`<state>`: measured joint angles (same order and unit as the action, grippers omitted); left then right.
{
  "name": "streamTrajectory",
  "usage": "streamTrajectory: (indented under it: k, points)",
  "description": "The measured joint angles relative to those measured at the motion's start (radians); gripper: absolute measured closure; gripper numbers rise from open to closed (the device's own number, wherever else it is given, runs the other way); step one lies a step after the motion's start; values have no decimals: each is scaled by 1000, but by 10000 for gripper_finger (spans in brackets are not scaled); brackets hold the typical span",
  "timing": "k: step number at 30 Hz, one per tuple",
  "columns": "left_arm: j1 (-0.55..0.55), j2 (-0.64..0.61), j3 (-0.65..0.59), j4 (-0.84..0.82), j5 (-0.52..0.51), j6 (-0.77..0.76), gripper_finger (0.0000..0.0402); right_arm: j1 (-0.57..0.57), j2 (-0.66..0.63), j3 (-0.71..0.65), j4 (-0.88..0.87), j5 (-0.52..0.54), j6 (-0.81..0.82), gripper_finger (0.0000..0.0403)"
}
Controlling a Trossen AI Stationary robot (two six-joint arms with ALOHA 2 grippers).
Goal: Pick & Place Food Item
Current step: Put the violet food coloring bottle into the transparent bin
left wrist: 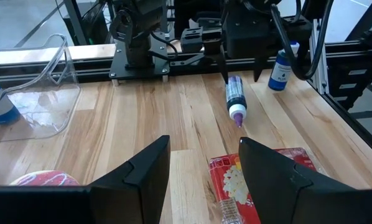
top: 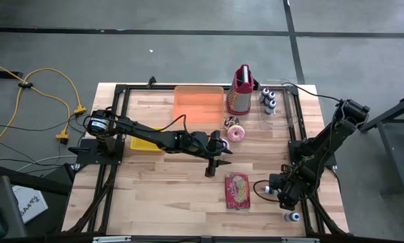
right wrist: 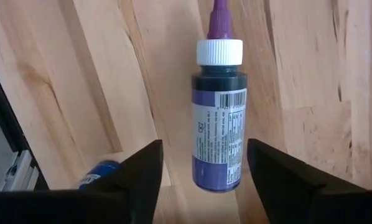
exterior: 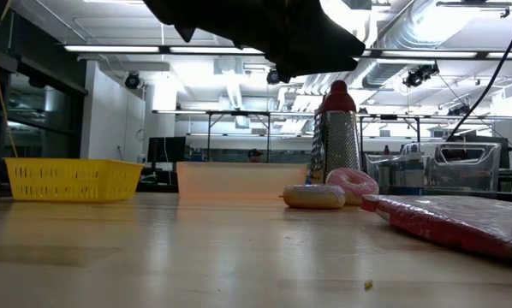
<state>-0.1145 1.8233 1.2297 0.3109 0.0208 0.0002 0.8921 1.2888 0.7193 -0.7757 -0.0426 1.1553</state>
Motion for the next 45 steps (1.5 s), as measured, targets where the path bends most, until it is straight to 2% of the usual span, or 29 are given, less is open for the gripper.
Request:
streamTrajectory:
  k: [4, 12, 25, 33, 45]
  points:
    - [0, 0, 0, 0, 0, 0, 215, 7, 0, 0, -6, 30, 1, 167]
    - [0, 0, 0, 0, 0, 0, 215, 27, 41, 0, -6, 58, 3, 174]
    - [0, 0, 0, 0, 0, 0, 215, 31, 185, 0, -2, -46, 4, 174]
    - [0, 0, 0, 0, 0, 0, 215, 31, 192, 0, -2, -64, 4, 175]
    - [0, 0, 0, 0, 0, 0, 215, 31, 192, 0, 10, -67, 4, 245]
